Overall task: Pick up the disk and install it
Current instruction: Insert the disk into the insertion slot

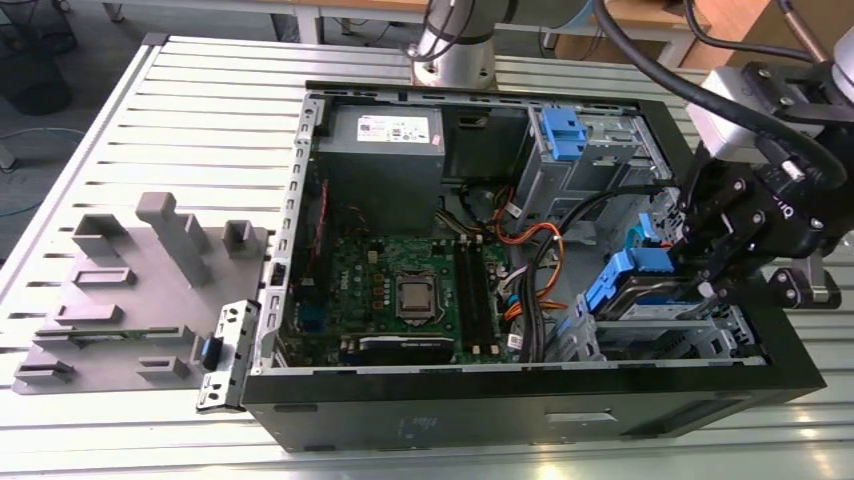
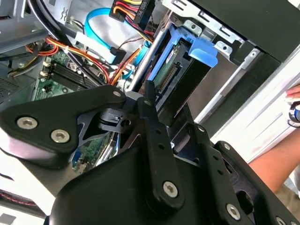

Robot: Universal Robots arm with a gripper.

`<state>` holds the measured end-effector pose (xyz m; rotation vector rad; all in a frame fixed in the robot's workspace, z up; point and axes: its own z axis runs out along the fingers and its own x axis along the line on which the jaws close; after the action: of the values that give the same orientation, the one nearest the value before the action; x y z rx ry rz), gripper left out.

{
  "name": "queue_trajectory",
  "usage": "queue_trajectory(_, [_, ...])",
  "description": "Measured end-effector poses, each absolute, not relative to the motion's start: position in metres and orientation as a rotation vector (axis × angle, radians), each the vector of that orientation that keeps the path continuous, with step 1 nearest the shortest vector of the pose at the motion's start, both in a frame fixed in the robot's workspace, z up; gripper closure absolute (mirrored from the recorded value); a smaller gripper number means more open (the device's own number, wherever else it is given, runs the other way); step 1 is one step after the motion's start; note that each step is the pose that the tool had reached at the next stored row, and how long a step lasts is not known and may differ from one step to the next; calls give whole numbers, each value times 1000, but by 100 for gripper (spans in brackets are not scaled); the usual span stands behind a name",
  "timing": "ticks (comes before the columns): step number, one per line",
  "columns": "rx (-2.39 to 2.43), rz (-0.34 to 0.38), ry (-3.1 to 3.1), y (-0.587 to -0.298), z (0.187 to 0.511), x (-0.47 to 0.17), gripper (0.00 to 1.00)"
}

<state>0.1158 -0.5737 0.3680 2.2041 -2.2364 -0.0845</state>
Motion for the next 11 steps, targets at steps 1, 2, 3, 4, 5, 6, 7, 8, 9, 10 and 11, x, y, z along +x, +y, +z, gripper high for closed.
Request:
queue_trajectory(1, [2204, -85, -2236, -574, 366, 116, 65])
queue_trajectory(2, [2204, -85, -2236, -574, 364, 116, 65])
queue_trajectory(3, [2204, -85, -2237, -574, 363, 116, 65])
queue_trajectory(4, [2204, -85, -2237, -574, 361, 116, 65])
queue_trajectory(5, [2204, -85, -2237, -574, 359, 116, 65])
queue_trajectory(6, [2204, -85, -2237, -574, 357, 116, 65])
queue_trajectory(7, [2204, -85, -2237, -574, 355, 116, 65])
queue_trajectory(8, [2204, -85, -2236, -575, 353, 116, 65])
queue_trajectory(9, [2204, -85, -2237, -575, 352, 116, 65])
queue_trajectory(10, [2204, -85, -2236, -575, 350, 116, 65])
queue_trajectory(11, [2204, -85, -2236, -575, 348, 116, 65])
